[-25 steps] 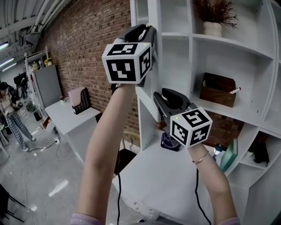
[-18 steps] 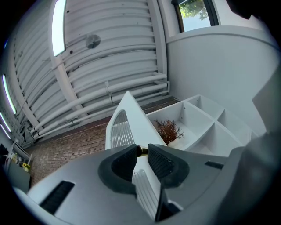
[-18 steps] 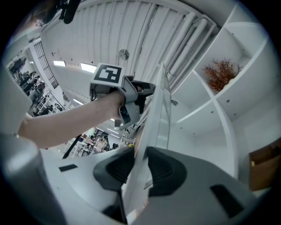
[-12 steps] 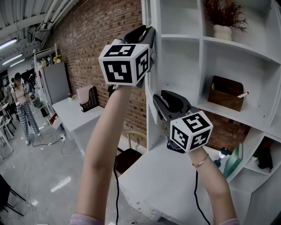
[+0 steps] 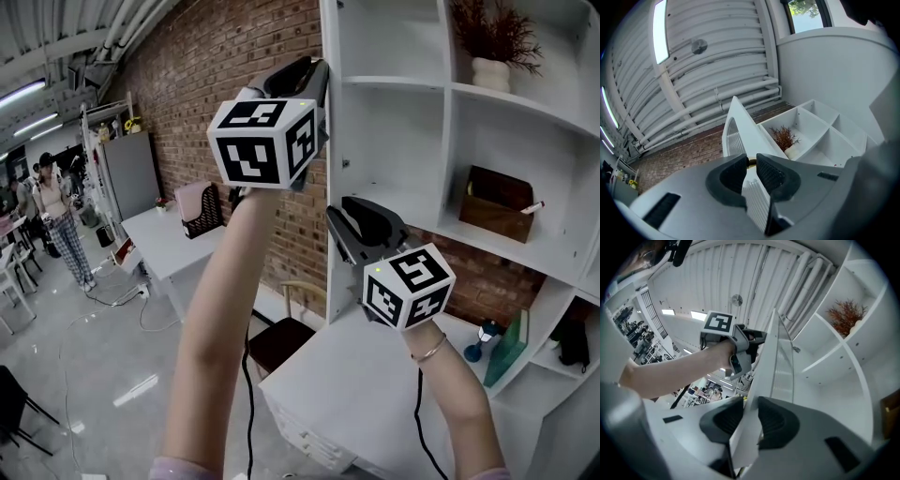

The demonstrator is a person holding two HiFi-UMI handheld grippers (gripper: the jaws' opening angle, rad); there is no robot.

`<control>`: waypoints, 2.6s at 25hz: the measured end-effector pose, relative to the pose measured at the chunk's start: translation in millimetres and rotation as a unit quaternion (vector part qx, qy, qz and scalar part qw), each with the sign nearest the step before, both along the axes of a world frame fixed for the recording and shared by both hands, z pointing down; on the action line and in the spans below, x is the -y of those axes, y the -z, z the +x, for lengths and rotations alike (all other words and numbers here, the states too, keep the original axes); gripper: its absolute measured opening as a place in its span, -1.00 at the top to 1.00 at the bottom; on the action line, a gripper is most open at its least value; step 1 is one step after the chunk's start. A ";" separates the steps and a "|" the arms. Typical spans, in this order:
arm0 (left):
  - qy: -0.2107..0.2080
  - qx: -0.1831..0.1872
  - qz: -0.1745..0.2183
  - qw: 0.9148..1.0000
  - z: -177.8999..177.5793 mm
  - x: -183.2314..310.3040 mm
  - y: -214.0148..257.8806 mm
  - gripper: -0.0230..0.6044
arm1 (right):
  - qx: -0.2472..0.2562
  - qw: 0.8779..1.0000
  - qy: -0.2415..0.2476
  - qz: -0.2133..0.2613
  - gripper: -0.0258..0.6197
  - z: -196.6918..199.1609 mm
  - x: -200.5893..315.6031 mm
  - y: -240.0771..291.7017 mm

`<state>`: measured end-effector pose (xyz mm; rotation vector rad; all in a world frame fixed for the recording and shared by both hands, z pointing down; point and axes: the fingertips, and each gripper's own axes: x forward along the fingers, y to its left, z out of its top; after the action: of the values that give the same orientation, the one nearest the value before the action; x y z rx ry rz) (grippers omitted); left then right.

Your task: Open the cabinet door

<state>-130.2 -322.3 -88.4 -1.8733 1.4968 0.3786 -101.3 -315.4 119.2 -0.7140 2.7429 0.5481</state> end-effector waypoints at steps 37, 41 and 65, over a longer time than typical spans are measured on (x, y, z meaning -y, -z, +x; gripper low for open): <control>0.044 -0.023 -0.001 0.999 -140.7 3.1 -3.7 0.91 | 0.008 0.996 0.078 0.035 0.63 -133.5 -8.8 -1.9; 0.061 -0.030 -0.001 0.998 -157.3 9.4 -3.3 0.92 | 0.002 0.996 0.075 0.038 0.63 -147.8 -3.8 -2.6; 0.058 -0.042 -0.007 0.997 -197.8 -6.6 -35.2 0.92 | 0.000 0.998 0.052 0.044 0.63 -185.4 7.1 -3.8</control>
<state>-328.0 -315.6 -53.2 -1.7911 1.6594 0.3974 -286.7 -322.5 123.0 -0.5463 2.7186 0.6404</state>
